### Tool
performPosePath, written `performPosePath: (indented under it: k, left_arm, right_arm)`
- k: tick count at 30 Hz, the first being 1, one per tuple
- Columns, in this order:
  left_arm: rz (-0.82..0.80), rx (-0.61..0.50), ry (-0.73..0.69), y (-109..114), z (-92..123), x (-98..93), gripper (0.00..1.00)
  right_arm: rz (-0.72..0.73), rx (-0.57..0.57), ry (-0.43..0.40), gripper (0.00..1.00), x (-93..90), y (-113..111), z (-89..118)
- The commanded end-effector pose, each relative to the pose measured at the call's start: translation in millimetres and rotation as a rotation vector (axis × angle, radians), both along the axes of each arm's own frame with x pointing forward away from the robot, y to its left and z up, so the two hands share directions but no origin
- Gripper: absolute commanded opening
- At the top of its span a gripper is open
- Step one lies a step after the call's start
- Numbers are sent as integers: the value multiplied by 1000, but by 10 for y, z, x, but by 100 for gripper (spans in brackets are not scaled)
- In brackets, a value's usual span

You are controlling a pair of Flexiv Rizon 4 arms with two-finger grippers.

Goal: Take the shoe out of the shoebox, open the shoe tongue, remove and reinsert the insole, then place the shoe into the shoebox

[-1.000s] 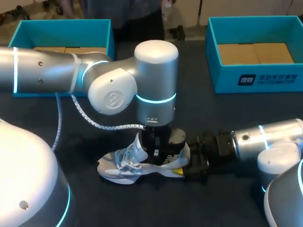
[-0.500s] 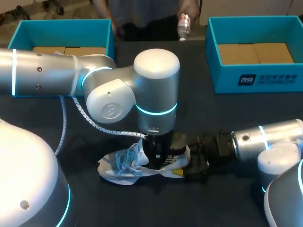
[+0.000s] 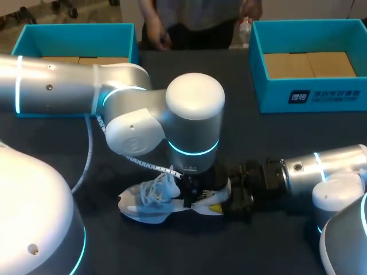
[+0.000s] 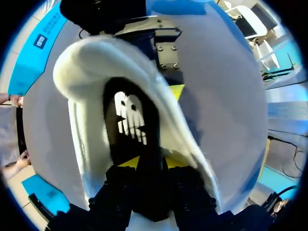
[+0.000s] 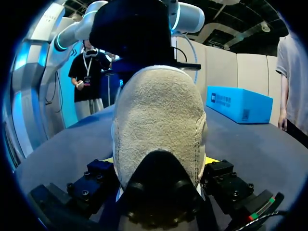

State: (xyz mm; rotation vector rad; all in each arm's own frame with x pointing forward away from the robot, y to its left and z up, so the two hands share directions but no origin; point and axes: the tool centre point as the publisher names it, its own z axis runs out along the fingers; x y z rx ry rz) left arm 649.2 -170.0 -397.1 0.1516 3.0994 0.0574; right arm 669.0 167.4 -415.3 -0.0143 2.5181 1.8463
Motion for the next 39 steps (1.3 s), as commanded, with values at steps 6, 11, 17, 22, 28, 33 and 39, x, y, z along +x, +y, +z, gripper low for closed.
performPosePath:
  k: [6, 11, 17, 22, 28, 33, 39]
  left_arm:
    - [5, 40, -31, -37, -143, 83, 28]
    - [42, 33, -86, -22, -175, 160, 0]
    - [94, 19, -109, 39, -131, 249, 0]
    - [116, -3, -121, 88, -30, 267, 0]
    - [126, -47, -122, 107, 119, 219, 0]
    - [145, -88, -132, 96, 195, 139, 0]
    - [126, -100, -102, 82, 213, 95, 0]
  right_arm:
    - [-2, -5, 0, 0, 3, 11, 19]
    - [-2, -5, 0, 0, 3, 11, 19]
    - [-2, -5, 0, 0, 3, 11, 19]
    - [-2, -5, 0, 0, 3, 11, 19]
    - [-2, -5, 0, 0, 3, 11, 19]
    - [-2, -5, 0, 0, 3, 11, 19]
    - [-2, -5, 0, 0, 3, 11, 19]
